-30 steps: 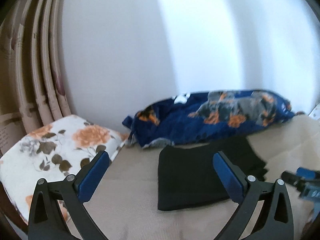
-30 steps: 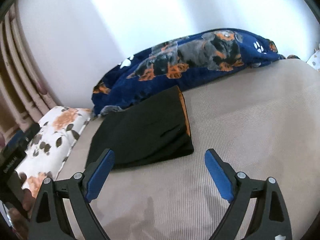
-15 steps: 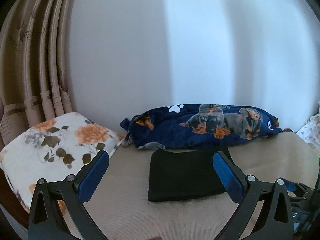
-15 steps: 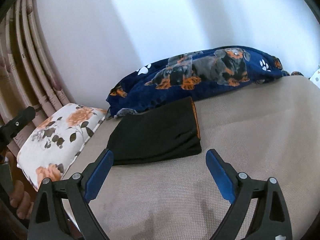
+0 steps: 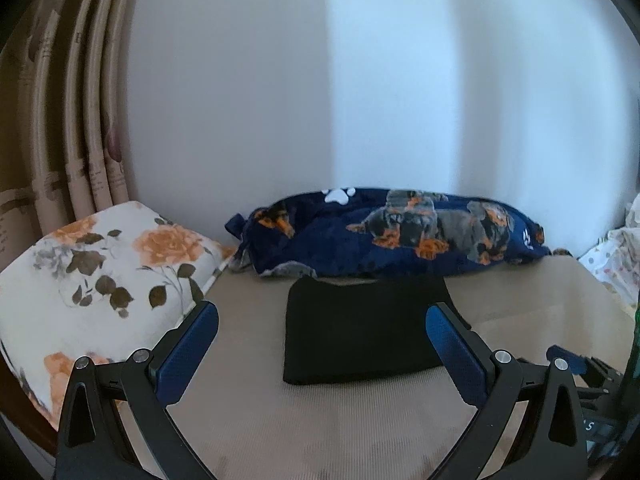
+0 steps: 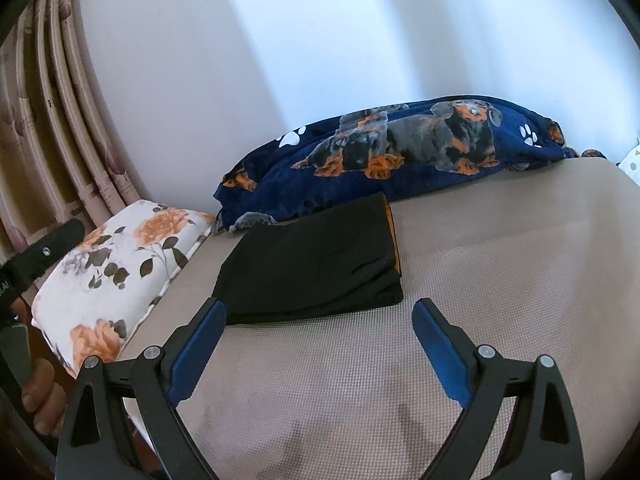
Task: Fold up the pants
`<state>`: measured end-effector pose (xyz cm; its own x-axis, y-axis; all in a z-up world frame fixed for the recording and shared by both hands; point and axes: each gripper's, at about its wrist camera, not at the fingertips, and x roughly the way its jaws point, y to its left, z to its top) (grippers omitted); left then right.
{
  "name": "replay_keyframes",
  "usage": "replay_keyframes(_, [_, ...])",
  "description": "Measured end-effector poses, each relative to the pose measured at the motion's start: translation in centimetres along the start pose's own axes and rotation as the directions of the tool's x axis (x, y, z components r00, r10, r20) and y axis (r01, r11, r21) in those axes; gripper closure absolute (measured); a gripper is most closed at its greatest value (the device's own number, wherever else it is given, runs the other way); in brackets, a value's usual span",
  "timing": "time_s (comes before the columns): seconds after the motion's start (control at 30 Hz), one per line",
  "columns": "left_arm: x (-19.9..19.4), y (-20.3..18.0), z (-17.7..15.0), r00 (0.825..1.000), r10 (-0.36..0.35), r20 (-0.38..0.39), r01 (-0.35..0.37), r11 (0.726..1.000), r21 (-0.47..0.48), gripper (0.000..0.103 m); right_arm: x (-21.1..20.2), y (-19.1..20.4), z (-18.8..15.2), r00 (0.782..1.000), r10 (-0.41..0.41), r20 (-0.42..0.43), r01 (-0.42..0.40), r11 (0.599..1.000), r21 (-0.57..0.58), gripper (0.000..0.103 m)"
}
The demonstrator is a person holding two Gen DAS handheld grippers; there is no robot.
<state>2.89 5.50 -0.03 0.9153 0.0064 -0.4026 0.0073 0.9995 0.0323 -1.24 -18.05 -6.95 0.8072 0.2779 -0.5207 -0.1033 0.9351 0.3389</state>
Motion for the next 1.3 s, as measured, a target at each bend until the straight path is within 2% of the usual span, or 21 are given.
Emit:
replay_keyframes(0.8, [1.9,-1.0,-2.0,0.997,-0.009,-0.076,0.011,1.0,0.026,0.0,0.9,-0.5,-0.7,0.999,-0.006,-0.054,0.006,1.0,0.005,0.009])
replay_keyframes(1.3, [2.8,-0.9,-2.7,0.994,-0.003,-0.106,0.006,1.0,0.026,0.0,0.9,-0.6,-0.9,0.998,-0.008,-0.059,0.008,1.0,0.005,0.008])
